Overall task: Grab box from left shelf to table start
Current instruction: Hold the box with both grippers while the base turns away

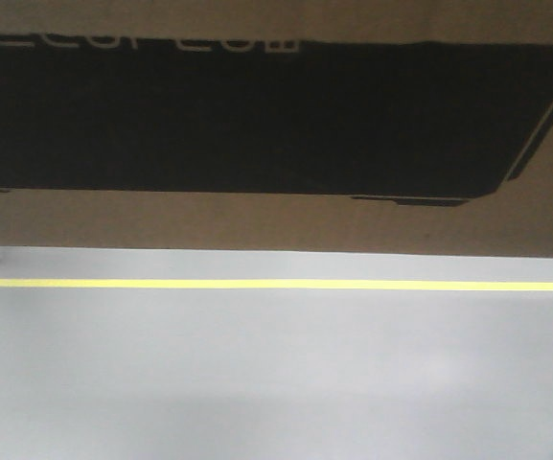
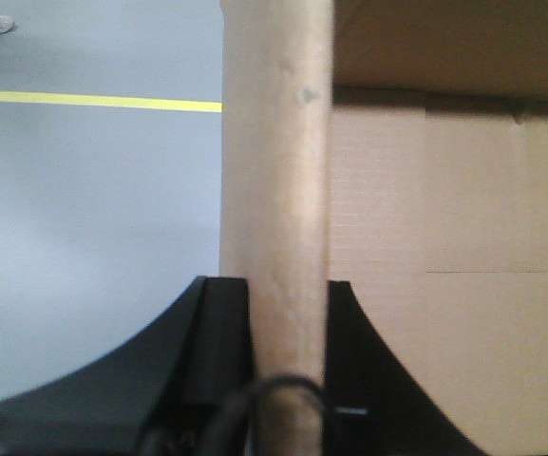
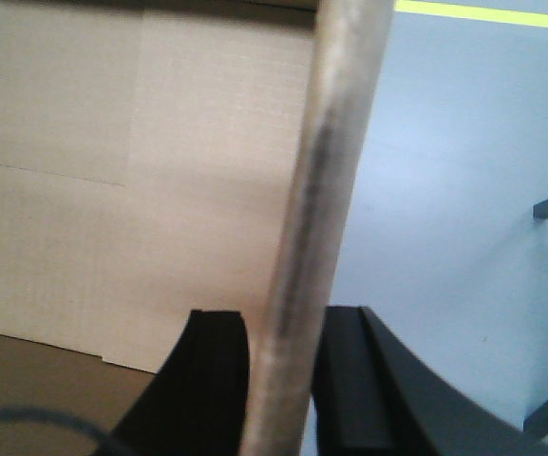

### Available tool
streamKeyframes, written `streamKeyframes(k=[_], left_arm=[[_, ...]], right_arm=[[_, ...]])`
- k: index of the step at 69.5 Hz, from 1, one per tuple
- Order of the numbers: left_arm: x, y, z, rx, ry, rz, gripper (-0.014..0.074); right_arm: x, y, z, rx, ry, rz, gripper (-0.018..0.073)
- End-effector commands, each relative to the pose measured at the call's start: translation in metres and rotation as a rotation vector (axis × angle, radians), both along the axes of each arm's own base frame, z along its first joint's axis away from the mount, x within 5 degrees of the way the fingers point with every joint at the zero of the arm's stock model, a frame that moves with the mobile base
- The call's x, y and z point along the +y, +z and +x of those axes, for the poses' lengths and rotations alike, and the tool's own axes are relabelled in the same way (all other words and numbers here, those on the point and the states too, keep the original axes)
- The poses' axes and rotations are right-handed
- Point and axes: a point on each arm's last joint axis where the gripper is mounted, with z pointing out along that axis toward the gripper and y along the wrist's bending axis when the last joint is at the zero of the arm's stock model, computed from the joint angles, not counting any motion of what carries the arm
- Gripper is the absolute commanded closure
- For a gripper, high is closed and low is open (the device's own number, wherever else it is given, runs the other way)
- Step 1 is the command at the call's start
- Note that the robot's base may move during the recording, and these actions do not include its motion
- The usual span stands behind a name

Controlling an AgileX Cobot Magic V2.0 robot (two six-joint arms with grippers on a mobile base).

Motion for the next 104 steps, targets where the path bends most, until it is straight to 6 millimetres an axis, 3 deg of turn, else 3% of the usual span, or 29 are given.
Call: streamKeyframes(k=[1, 104], left_arm=[[-0.0026, 0.0299, -0.0093, -0.221, -0.03, -0.113, 0.07], [-0.0028, 0.0299, -0.0094, -0.221, -0.032, -0.116, 0.07]], right_arm=[[-0.0058, 0.0117, -0.0016, -0.081, -0.029, -0.044, 0.05], [-0.0058, 0.0117, -0.0016, -0.081, -0.029, -0.044, 0.05]])
